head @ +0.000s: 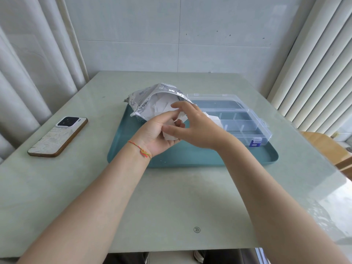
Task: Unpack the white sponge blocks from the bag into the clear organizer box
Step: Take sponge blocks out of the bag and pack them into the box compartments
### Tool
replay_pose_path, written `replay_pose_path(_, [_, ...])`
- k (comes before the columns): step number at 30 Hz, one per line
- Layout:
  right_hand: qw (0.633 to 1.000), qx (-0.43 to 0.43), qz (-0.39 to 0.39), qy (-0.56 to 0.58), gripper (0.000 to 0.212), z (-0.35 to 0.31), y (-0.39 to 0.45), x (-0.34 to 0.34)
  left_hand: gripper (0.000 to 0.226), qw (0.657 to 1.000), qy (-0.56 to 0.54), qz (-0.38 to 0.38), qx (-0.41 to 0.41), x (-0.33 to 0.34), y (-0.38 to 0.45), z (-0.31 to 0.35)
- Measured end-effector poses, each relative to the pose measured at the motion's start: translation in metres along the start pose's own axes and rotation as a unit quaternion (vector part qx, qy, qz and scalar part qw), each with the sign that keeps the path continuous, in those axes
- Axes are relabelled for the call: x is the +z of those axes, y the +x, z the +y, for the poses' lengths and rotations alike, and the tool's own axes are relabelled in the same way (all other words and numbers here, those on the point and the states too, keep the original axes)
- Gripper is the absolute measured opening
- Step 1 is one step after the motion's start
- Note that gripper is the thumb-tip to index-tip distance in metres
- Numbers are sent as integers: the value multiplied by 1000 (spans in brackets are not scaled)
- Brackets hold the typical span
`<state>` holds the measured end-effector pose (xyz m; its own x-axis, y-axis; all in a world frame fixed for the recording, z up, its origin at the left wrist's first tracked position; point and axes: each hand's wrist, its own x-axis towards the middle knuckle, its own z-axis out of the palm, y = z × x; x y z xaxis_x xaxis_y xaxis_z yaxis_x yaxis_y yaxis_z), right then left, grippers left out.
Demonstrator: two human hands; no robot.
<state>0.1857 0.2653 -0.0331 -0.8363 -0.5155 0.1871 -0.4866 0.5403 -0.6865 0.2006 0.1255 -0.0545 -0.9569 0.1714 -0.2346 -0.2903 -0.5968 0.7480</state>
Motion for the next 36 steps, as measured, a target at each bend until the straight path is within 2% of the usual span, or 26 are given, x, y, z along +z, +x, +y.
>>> replay_pose_path(5, [998, -12, 54, -22, 65, -3, 1, 7, 19, 1000, -20, -20, -3, 0, -1, 0])
replay_pose_path(8, [997, -17, 57, -56, 67, -4, 1, 10, 7, 999, -17, -30, -3, 0, 2, -1])
replay_pose_path(11, [997, -14, 46, -52, 67, -4, -1, 8, 24, 1000, -7, -16, 0, -1, 4, -2])
replay_pose_path(17, [997, -19, 19, -67, 65, -6, -3, 7, 30, 1000, 4, -1, 3, -3, 7, -2])
replay_pose_path(20, [999, -12, 26, 18, 52, -6, -1, -2, 3, 1000, -14, 5, 3, -3, 6, 1])
replay_pose_path(22, [992, -3, 90, 89, 31, -7, 3, -10, 3, 999, -33, -3, 20, -1, 1, 4])
replay_pose_path(24, [983, 24, 146, 104, 21, -7, 6, -18, 11, 999, -11, -13, 43, 2, -3, 8])
replay_pose_path(25, [984, 37, 141, 102, 20, -9, 7, -22, 20, 998, 21, -22, 54, 5, -5, 10])
replay_pose_path(27, [989, 52, 69, 118, 20, -12, 8, -28, 37, 991, 100, -56, 68, 12, -7, 14])
replay_pose_path(30, [989, 46, -13, 137, 20, -16, 7, -40, 47, 977, 165, -110, 81, 26, -8, 18])
replay_pose_path(33, [991, 65, -11, 115, 15, -15, 4, -55, 52, 968, 189, -149, 74, 36, -3, 20])
replay_pose_path(36, [994, 76, 7, 78, 13, -9, -1, -67, 68, 961, 203, -176, 60, 45, 9, 16])
